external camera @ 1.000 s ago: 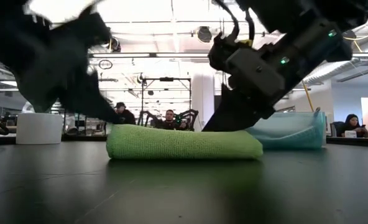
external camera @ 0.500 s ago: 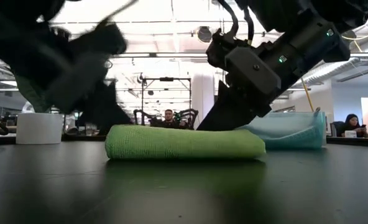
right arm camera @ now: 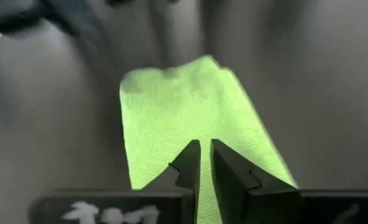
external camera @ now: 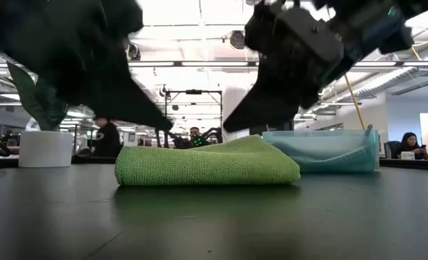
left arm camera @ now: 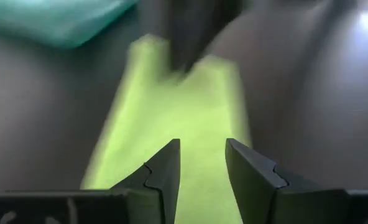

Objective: Fold microfiber towels
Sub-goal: Stack the light green microfiber cloth on top of the blue microfiber cloth in the green bin

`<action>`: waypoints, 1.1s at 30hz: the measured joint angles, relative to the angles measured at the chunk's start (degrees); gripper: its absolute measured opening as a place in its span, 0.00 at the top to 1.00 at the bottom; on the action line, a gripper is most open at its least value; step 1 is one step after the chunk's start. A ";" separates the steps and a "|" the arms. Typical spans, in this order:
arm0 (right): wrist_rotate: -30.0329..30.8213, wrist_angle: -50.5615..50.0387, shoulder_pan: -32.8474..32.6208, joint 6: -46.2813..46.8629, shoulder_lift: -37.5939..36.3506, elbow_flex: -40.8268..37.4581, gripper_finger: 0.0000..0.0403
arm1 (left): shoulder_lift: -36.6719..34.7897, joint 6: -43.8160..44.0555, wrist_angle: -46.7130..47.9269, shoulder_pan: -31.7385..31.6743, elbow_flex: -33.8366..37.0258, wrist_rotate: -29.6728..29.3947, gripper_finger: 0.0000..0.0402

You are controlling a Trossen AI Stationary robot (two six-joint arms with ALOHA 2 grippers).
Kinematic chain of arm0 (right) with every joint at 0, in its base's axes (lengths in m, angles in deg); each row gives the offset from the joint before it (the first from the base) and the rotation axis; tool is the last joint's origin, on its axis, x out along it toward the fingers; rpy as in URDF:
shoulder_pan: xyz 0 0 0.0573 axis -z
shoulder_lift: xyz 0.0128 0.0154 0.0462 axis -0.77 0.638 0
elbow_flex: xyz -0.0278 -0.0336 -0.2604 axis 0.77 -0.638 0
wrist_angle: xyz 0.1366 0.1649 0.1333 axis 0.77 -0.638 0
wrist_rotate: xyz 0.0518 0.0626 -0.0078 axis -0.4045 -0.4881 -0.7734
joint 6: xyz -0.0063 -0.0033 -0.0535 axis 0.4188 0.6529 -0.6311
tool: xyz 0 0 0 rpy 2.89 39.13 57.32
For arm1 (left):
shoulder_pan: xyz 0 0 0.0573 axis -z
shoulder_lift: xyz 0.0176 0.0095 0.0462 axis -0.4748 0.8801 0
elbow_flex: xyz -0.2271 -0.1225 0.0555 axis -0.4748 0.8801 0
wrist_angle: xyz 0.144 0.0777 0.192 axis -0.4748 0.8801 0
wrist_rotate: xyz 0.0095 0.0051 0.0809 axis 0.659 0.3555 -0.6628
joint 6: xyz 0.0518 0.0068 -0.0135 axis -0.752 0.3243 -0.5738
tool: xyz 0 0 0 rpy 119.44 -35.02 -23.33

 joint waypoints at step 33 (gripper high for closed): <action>5.61 4.94 2.44 7.47 8.87 -0.03 1.00 | -0.05 6.78 9.51 -0.86 0.90 -2.83 0.67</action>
